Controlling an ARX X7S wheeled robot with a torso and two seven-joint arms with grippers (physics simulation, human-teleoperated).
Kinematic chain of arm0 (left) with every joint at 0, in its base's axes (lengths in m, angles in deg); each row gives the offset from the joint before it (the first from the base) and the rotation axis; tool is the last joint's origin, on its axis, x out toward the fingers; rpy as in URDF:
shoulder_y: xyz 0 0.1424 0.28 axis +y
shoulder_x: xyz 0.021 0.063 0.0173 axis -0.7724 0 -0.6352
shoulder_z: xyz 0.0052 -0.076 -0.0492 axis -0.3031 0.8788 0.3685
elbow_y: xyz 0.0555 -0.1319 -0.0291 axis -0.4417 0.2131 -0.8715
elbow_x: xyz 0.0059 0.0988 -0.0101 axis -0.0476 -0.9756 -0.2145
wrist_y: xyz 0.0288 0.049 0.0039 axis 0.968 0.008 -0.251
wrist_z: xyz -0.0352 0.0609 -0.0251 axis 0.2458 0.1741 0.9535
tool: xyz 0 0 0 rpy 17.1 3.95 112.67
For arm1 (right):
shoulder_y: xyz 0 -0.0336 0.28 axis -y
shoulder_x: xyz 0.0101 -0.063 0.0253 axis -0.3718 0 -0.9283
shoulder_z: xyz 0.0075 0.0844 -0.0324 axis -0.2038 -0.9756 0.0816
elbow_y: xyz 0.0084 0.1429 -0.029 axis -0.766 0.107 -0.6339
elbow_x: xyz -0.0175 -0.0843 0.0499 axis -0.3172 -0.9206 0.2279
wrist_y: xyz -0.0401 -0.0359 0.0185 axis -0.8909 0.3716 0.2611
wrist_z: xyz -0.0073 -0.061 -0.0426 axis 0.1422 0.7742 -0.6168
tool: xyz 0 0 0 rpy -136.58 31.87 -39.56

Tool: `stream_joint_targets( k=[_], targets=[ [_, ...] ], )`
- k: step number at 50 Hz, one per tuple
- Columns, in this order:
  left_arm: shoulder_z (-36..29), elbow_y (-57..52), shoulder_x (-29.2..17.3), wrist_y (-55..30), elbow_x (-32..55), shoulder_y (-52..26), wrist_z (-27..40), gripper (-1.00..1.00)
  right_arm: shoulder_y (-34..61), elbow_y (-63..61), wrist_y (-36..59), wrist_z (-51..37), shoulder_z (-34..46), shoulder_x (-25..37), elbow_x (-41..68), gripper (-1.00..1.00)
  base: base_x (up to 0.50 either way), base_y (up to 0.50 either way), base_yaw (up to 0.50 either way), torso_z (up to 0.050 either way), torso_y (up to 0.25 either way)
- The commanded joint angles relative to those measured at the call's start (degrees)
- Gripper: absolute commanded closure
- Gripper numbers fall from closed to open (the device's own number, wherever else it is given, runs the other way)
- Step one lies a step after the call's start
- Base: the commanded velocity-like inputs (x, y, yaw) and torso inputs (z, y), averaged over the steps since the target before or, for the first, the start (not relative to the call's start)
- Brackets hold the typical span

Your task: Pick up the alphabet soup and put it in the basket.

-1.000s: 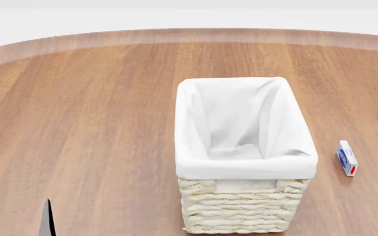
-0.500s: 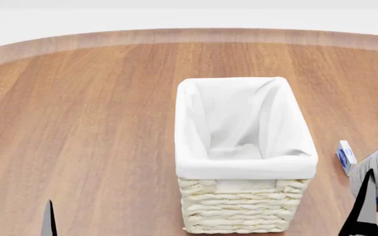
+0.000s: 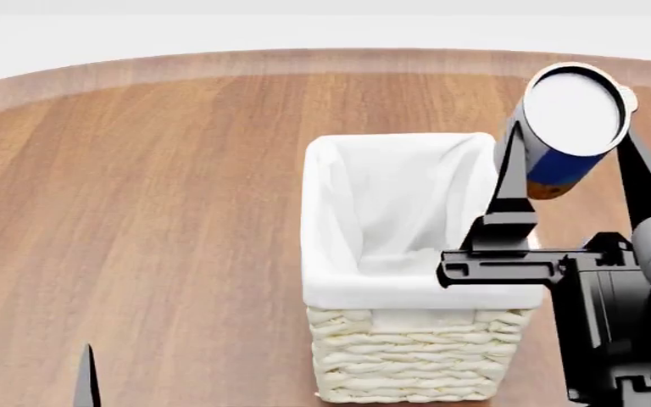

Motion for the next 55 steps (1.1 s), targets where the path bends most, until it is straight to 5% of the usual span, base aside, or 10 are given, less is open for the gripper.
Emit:
stream_joint_targets(
  k=[1,34,44,51,55],
  targets=[
    [-0.07,0.22,-0.17,0.04,0.23,-0.1,0.18,-1.0,12.93,9.1,1.49,2.5,6.48,-2.54,-4.44,1.0,0.0,0.0,0.0,0.0,0.0],
    [-0.28,0.13,-0.72,0.33,0.68,0.06,0.83,-1.0,38.42,47.64,-7.35,9.08,15.92,-12.83,-13.55,1.0,0.0,0.0,0.0,0.0,0.001],
    [-0.51,0.98,-0.7,0.54,0.83,-0.36,0.85,-1.0,49.33,73.93,-18.02,13.83,17.34,-18.34,-15.97,1.0,0.0,0.0,0.0,0.0,0.001],
    [-0.57,1.28,-0.76,0.42,1.18,-0.67,0.79,-1.0,60.69,104.28,-32.82,18.38,17.0,-23.45,-17.39,1.0,0.0,0.0,0.0,0.0,0.001],
    [-0.74,1.32,-0.76,0.24,1.22,-0.75,0.85,-1.0,61.28,104.63,-30.52,19.0,15.53,-23.73,-18.68,1.0,0.0,0.0,0.0,0.0,0.0]
  ],
)
